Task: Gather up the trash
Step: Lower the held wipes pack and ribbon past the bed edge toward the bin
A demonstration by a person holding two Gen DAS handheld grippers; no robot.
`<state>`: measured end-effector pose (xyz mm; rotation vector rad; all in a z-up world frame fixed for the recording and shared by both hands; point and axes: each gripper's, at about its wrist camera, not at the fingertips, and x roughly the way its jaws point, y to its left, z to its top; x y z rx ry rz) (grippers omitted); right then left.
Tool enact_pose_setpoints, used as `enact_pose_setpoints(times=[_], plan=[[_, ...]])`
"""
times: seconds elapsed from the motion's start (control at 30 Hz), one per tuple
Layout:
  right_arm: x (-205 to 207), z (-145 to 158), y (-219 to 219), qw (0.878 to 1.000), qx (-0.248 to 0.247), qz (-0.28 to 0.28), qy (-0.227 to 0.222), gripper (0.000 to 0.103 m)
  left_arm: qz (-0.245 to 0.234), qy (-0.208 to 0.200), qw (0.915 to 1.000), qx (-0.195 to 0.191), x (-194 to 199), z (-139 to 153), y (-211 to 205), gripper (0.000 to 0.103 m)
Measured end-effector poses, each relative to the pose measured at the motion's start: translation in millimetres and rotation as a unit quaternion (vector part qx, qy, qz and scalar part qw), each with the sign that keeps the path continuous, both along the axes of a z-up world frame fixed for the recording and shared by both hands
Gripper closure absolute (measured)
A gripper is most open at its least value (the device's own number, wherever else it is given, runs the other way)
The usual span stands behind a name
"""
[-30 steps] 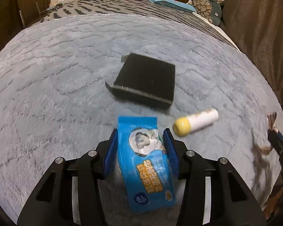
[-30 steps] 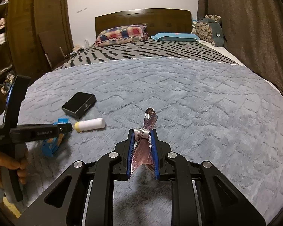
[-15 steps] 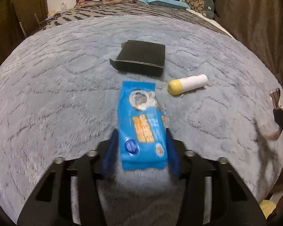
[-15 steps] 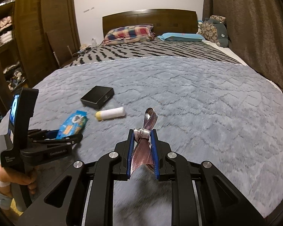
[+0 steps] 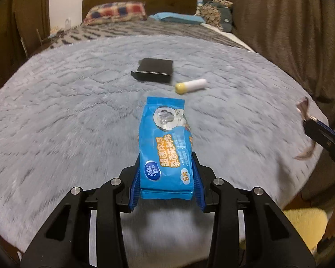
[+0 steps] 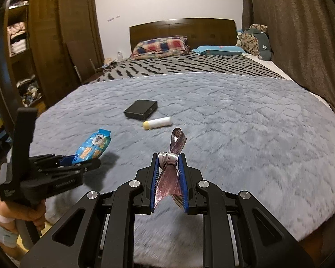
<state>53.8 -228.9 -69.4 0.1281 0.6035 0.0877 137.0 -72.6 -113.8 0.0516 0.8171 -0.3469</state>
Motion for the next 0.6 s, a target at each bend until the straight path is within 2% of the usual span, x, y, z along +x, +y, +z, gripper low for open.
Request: enact_pose_setpoints(times=[0.2,0.37,0.6], plan=[[-38,-2,16,1.0,0.001,0.011,-0.006,0.084,-0.015,-0.027,0.9993,-0.019,-65,11,10,0.066],[-69,-12,24,1.0,0.007,0.019,-0.004,0.084,-0.04,-0.034,0.9983,-0.025,-114,5,9,0.066],[-86,-58,35,0.998,0.022,0.032,0.051,0.084,-0.062,0.015,0.9979,-0.014,-151,-39,5,0.066]])
